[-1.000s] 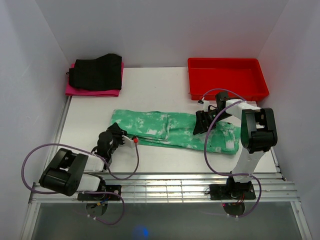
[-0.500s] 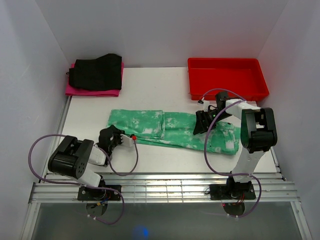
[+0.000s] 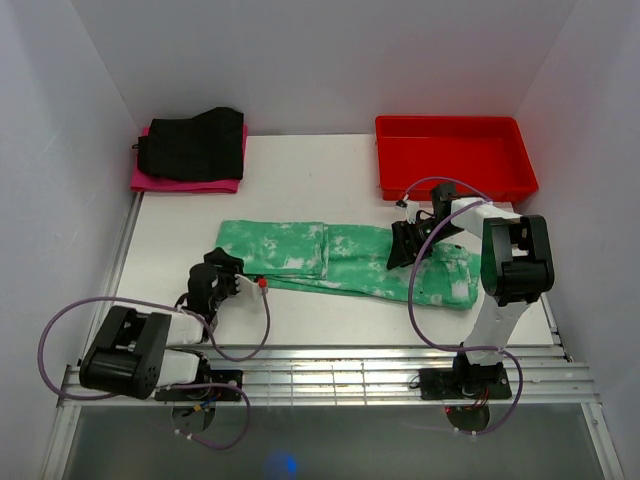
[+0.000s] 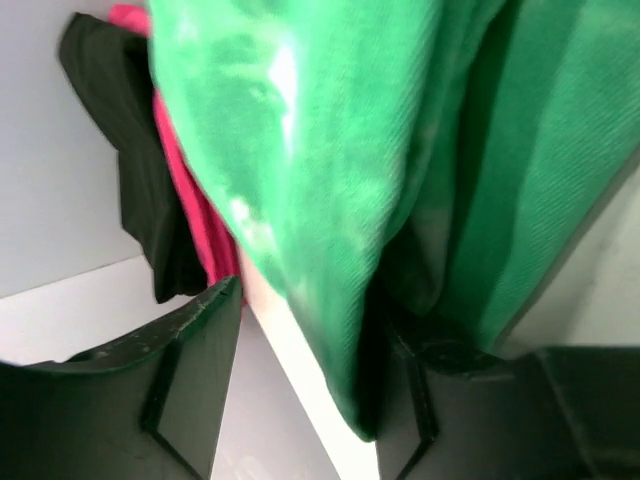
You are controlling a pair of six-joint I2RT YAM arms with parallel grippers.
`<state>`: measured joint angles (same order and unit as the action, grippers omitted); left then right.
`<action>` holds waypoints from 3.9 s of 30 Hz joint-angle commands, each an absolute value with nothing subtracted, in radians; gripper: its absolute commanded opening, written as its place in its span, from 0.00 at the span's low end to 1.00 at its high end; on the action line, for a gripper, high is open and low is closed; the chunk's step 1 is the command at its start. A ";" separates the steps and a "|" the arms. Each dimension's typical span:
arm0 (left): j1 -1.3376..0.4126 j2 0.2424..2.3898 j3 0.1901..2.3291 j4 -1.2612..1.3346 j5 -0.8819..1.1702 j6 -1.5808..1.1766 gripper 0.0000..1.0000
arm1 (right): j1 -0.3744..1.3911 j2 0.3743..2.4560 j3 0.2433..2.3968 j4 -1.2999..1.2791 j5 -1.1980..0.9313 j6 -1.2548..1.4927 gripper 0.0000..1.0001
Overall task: Fold and stack the trousers
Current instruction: Fold the trousers
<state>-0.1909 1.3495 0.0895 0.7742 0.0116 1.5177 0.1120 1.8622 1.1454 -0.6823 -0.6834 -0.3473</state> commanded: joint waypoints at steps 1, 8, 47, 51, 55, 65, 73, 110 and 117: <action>-0.186 1.165 0.090 0.580 0.122 1.506 0.67 | 0.095 1.913 1.140 -0.695 -0.466 -0.391 0.71; -0.186 0.854 0.048 0.150 0.247 1.575 0.77 | 0.097 1.910 1.161 -0.710 -0.480 -0.390 0.71; 0.376 2.023 0.992 -0.311 1.230 -0.153 0.72 | 0.535 2.233 1.435 -0.117 -1.083 0.221 0.97; 0.434 2.072 1.034 -0.365 1.229 -0.088 0.72 | 0.537 2.253 1.408 -0.146 -1.060 0.167 0.97; 0.434 2.008 1.080 -0.578 1.302 0.148 0.72 | 0.540 2.206 1.457 -0.219 -1.075 0.103 0.96; 0.433 1.851 0.997 -0.954 1.454 0.468 0.71 | 0.587 1.988 1.350 -0.212 -1.163 0.101 0.95; 0.436 2.033 0.980 -0.843 1.428 0.349 0.68 | 0.607 2.121 1.289 -0.187 -1.129 0.101 0.92; 0.462 1.982 0.973 -0.376 1.009 0.143 0.70 | 0.508 2.117 1.355 -0.408 -0.658 0.005 0.50; 0.436 2.040 0.962 -0.321 1.074 0.083 0.56 | 0.508 2.155 1.358 -0.417 -0.624 -0.028 0.47</action>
<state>0.4469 1.9877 0.9939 -0.3775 1.1728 0.0792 0.5030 2.0850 1.3586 -0.4202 -0.7616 0.0242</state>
